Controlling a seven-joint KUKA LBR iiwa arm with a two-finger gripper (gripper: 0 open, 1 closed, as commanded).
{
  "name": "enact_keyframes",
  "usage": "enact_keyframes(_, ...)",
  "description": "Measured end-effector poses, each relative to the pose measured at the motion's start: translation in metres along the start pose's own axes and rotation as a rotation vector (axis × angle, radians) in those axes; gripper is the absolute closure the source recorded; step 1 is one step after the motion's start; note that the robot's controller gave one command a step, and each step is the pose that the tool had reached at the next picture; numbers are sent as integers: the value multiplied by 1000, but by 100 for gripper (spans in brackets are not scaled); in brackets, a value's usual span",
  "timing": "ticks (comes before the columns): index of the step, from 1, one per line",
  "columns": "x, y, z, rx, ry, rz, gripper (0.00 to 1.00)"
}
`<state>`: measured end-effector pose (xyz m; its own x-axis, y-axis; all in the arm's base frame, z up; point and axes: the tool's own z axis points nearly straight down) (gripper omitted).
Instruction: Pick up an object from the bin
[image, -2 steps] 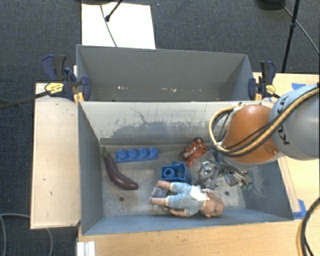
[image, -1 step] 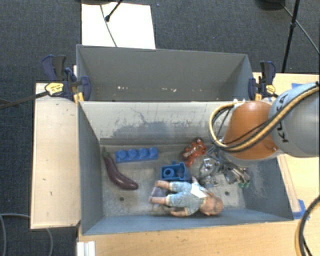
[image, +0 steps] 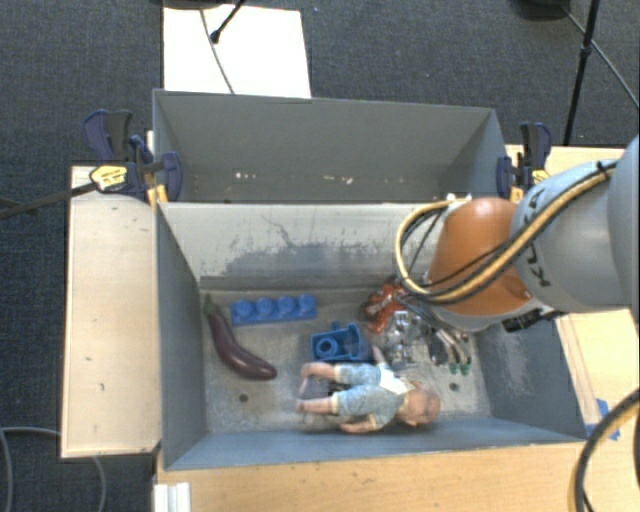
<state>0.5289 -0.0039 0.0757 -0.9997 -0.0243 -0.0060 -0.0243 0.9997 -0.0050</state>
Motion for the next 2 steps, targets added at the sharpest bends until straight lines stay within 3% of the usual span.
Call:
enact_keyframes(1, -1, 22, 0, -4, -2, 1, 100)
enact_keyframes(2, 0, 3, -15, -5, 4, 21, 100)
